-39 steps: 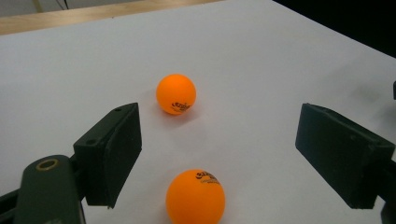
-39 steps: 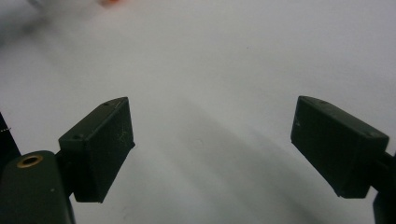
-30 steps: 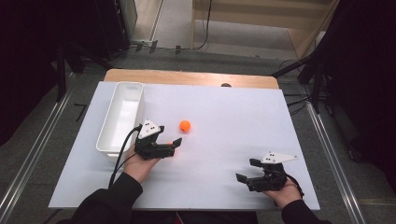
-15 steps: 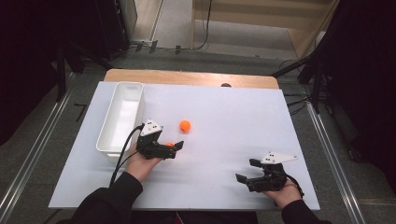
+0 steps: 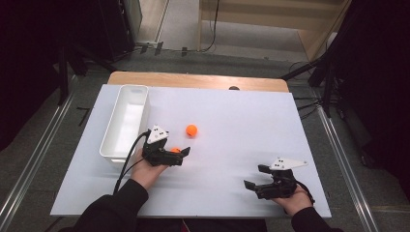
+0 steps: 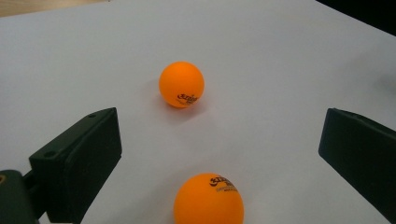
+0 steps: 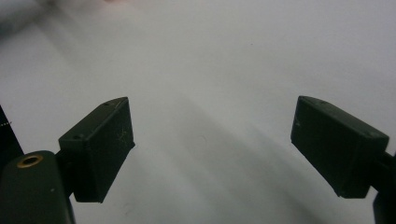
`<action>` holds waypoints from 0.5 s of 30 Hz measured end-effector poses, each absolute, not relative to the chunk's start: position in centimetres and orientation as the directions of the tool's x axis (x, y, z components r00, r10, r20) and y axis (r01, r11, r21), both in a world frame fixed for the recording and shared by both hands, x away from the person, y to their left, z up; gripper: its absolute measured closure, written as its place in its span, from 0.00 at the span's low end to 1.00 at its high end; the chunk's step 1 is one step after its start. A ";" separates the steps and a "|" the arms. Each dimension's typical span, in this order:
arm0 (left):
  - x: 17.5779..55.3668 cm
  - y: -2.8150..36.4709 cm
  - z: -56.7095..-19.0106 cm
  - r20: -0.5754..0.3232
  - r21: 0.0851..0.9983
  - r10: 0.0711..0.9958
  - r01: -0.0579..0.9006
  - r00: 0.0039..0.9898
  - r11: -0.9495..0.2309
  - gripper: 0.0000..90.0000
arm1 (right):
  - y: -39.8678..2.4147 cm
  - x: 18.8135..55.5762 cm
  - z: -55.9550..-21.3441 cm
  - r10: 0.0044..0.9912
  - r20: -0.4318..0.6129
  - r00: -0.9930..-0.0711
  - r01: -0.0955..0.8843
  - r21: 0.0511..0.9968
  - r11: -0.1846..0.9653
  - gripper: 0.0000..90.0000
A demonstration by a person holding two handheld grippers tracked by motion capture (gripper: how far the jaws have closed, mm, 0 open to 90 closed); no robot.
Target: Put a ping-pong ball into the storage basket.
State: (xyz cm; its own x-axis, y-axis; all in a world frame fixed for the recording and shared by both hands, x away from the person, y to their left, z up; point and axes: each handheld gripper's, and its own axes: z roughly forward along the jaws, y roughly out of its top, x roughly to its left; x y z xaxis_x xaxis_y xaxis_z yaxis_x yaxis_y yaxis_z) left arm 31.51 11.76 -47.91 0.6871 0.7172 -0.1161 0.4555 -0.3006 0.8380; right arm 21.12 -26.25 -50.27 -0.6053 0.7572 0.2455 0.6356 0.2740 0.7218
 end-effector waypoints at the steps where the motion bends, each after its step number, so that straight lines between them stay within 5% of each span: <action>1: 31.5 11.8 -48.0 -0.117 0.839 0.717 0.455 0.687 -0.300 0.00 | -26.2 21.1 -50.3 0.757 0.246 -0.605 0.636 0.722 0.274 0.13; 15: 31.4 11.8 -49.3 -0.125 0.813 0.726 0.489 0.677 -0.316 0.00 | -26.2 21.0 -50.2 0.756 0.247 -0.607 0.638 0.718 0.278 0.13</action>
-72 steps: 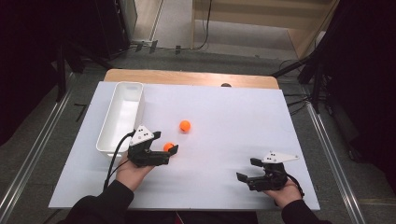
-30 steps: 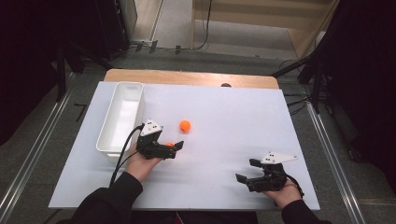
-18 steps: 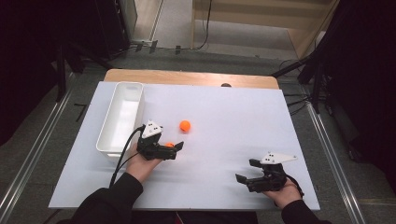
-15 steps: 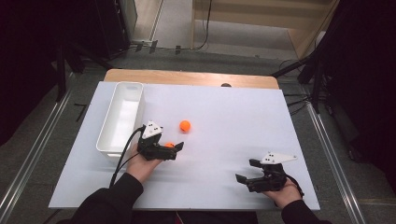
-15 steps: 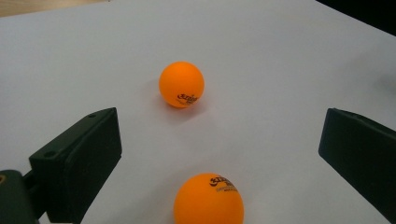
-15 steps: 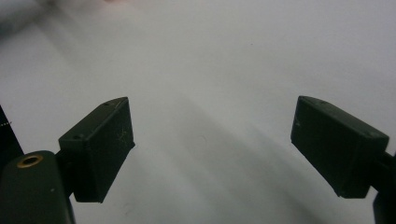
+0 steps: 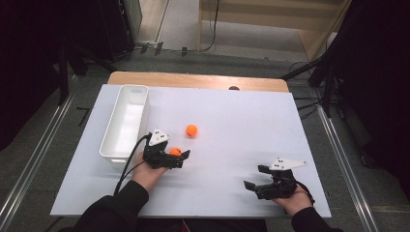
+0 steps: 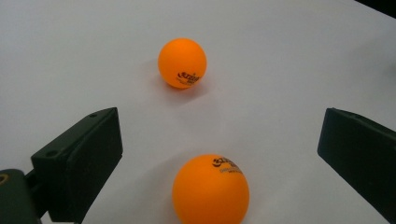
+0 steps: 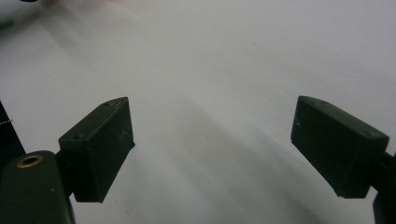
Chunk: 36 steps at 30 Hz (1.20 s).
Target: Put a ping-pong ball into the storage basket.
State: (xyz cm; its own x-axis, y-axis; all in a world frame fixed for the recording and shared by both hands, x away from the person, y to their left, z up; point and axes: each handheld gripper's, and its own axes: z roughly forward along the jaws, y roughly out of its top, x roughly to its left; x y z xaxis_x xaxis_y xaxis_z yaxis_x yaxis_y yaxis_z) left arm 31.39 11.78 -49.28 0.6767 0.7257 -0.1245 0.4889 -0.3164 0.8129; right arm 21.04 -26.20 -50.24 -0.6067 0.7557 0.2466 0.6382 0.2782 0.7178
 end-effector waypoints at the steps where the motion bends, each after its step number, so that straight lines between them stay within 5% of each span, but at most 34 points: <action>1: 31.4 11.7 -49.4 -0.127 0.813 0.726 0.491 0.676 -0.314 0.00 | -26.2 21.0 -50.2 0.755 0.245 -0.608 0.637 0.718 0.279 0.13; 36: 31.2 10.8 -51.2 -0.036 0.697 0.711 0.528 0.702 -0.485 0.04 | -26.1 21.0 -50.3 0.750 0.228 -0.622 0.630 0.714 0.306 0.13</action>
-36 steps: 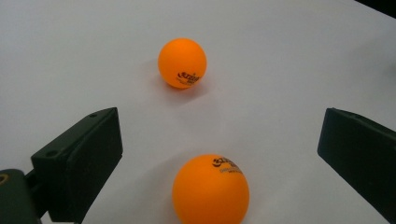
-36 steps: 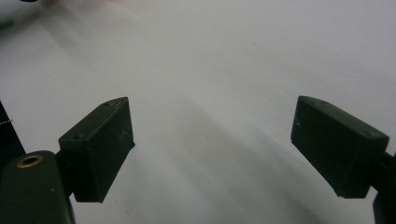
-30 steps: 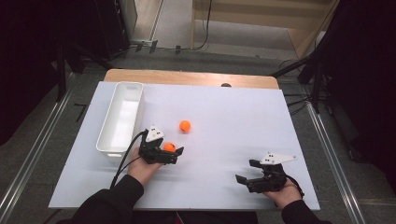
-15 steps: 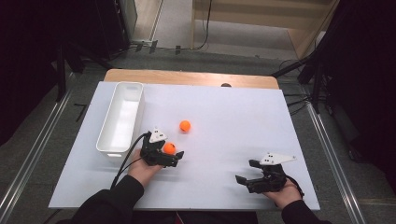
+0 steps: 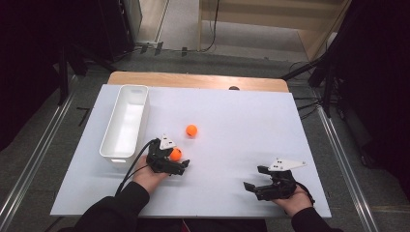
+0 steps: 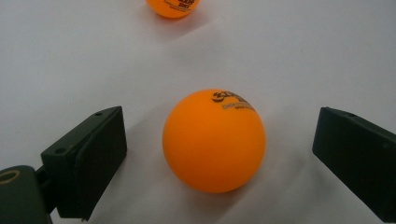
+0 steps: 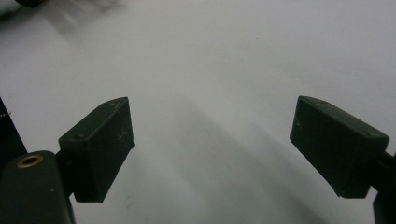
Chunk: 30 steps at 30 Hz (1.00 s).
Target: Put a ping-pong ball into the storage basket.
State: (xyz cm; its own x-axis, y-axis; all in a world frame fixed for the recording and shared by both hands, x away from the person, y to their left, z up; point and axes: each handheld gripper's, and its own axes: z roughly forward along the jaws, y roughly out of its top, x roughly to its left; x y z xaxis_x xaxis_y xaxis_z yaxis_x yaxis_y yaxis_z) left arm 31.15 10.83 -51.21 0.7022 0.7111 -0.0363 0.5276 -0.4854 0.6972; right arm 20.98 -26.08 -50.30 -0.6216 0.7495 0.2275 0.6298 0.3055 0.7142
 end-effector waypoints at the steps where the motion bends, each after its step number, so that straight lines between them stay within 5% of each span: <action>1: 31.1 10.8 -51.2 -0.033 0.698 0.713 0.527 0.700 -0.485 0.04 | -26.1 21.0 -50.3 0.749 0.229 -0.621 0.631 0.713 0.306 0.13; 21: 30.8 10.2 -51.3 0.030 0.683 0.716 0.508 0.698 -0.524 0.05 | -26.0 20.9 -50.3 0.749 0.223 -0.625 0.631 0.708 0.316 0.13; 30: 30.7 10.5 -51.2 0.026 0.696 0.712 0.499 0.702 -0.517 0.16 | -26.0 20.9 -50.4 0.745 0.216 -0.631 0.626 0.709 0.325 0.13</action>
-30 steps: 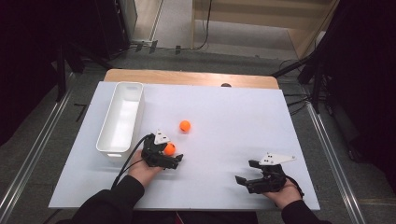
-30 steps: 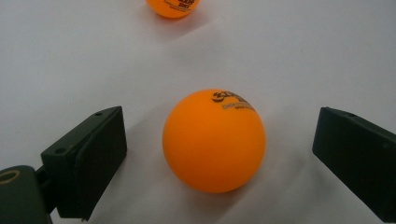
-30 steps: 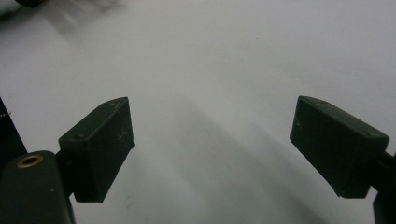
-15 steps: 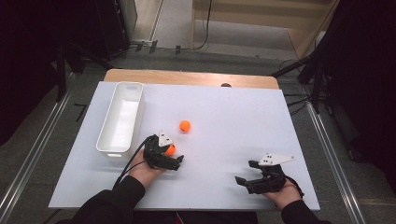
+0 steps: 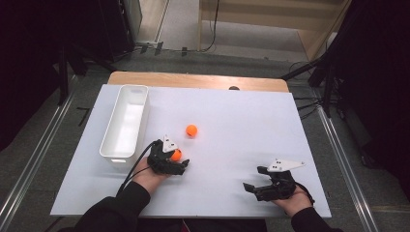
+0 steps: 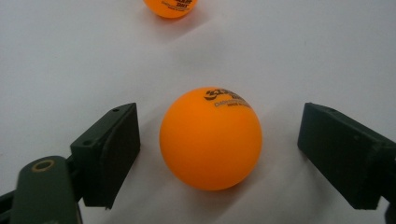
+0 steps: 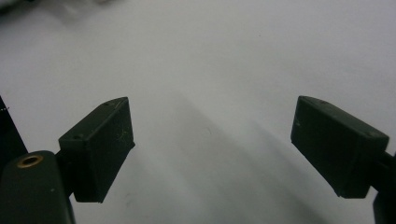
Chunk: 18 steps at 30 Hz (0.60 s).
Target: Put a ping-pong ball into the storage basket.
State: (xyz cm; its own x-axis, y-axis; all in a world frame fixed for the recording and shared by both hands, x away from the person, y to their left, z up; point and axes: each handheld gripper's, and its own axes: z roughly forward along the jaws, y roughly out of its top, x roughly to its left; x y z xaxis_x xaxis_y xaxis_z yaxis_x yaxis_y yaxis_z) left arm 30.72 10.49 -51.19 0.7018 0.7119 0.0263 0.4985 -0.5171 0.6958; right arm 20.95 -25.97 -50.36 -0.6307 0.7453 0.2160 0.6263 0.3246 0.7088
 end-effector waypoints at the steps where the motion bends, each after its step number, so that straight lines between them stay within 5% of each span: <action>1: 30.7 10.5 -51.2 0.027 0.695 0.712 0.499 0.701 -0.518 0.16 | -26.0 20.9 -50.4 0.745 0.216 -0.631 0.626 0.709 0.325 0.13; 18: 30.7 10.7 -50.9 0.021 0.702 0.719 0.502 0.695 -0.506 0.38 | -25.9 20.9 -50.4 0.747 0.216 -0.629 0.630 0.704 0.328 0.13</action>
